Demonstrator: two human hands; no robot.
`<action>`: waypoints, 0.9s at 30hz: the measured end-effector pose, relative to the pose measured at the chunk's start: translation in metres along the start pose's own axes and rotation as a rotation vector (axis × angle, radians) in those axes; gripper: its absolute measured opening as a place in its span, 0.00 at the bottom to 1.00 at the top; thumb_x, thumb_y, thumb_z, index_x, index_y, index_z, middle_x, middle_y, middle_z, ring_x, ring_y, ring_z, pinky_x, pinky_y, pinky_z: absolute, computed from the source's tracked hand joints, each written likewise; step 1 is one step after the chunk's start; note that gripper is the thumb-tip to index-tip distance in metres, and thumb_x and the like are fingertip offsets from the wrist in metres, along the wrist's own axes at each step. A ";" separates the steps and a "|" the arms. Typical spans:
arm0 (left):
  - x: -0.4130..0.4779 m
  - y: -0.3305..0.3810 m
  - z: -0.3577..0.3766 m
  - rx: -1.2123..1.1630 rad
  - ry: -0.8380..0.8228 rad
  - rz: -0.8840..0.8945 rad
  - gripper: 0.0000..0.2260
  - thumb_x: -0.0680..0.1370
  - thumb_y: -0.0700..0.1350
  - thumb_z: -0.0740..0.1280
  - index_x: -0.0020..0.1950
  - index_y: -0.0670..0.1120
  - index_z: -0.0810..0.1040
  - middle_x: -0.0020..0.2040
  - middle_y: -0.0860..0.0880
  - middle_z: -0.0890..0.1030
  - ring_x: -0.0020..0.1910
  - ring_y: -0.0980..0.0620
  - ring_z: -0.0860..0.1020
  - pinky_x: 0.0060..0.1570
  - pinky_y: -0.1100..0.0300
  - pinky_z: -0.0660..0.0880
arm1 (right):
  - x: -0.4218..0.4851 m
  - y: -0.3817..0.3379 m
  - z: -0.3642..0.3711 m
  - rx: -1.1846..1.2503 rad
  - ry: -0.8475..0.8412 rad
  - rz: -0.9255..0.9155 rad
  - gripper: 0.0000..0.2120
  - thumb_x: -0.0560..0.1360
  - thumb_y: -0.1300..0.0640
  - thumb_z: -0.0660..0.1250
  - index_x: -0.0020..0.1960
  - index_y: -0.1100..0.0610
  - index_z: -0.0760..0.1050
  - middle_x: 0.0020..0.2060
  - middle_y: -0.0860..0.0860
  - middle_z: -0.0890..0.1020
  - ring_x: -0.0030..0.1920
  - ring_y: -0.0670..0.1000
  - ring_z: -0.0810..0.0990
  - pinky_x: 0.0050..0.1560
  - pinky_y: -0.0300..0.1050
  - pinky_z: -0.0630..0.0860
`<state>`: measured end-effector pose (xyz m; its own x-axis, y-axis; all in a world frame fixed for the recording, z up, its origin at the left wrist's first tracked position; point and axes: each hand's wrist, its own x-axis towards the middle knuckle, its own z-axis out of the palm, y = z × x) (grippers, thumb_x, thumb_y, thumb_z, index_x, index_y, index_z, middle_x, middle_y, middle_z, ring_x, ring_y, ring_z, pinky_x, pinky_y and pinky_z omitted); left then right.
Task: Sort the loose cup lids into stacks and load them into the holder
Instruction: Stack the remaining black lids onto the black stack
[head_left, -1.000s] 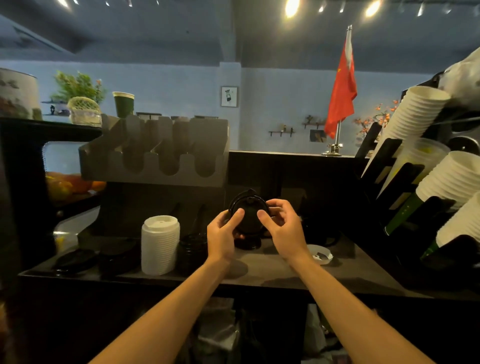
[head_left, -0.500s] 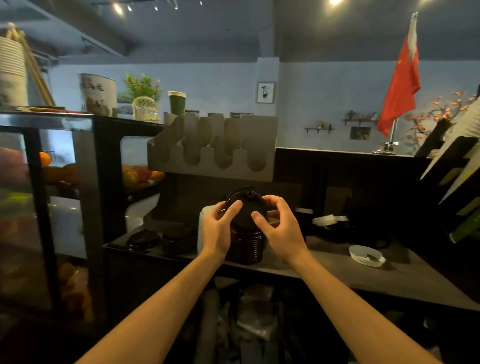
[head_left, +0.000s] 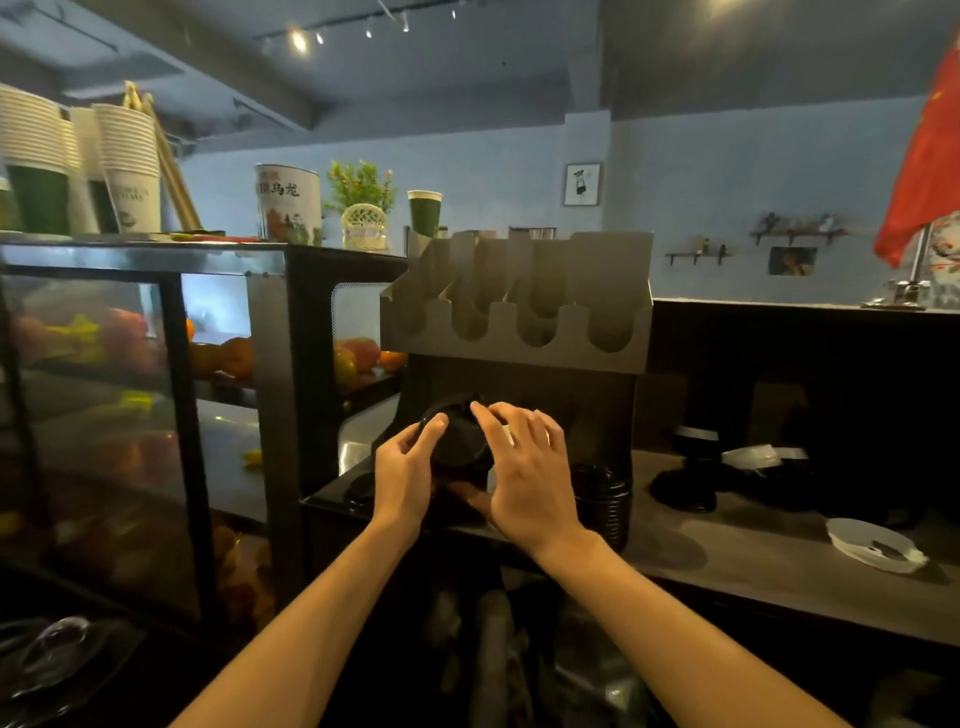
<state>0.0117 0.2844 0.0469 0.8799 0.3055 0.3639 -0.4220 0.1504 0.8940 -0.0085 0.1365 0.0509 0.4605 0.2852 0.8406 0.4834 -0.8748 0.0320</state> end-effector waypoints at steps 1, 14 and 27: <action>0.003 0.000 -0.006 0.007 -0.003 -0.011 0.13 0.80 0.53 0.68 0.60 0.47 0.82 0.51 0.46 0.85 0.53 0.46 0.84 0.54 0.48 0.82 | 0.003 -0.004 0.004 -0.038 -0.006 -0.013 0.38 0.71 0.35 0.70 0.73 0.52 0.67 0.65 0.52 0.75 0.67 0.54 0.72 0.74 0.56 0.61; 0.051 -0.039 -0.028 0.338 0.023 -0.030 0.17 0.81 0.54 0.66 0.67 0.48 0.78 0.57 0.50 0.81 0.56 0.50 0.80 0.58 0.49 0.80 | 0.023 -0.021 0.036 -0.354 -0.244 -0.036 0.32 0.71 0.34 0.70 0.66 0.54 0.77 0.60 0.57 0.81 0.62 0.57 0.77 0.69 0.57 0.65; 0.061 -0.061 -0.033 0.610 -0.039 0.094 0.13 0.82 0.49 0.65 0.64 0.47 0.80 0.56 0.51 0.82 0.55 0.54 0.78 0.47 0.66 0.71 | 0.031 -0.026 0.039 -0.438 -0.494 -0.111 0.29 0.79 0.36 0.59 0.69 0.57 0.74 0.65 0.57 0.78 0.70 0.59 0.70 0.75 0.58 0.51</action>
<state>0.0832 0.3253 0.0061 0.8573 0.2547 0.4474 -0.3075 -0.4435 0.8419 0.0220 0.1834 0.0554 0.7627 0.4372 0.4767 0.2486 -0.8785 0.4080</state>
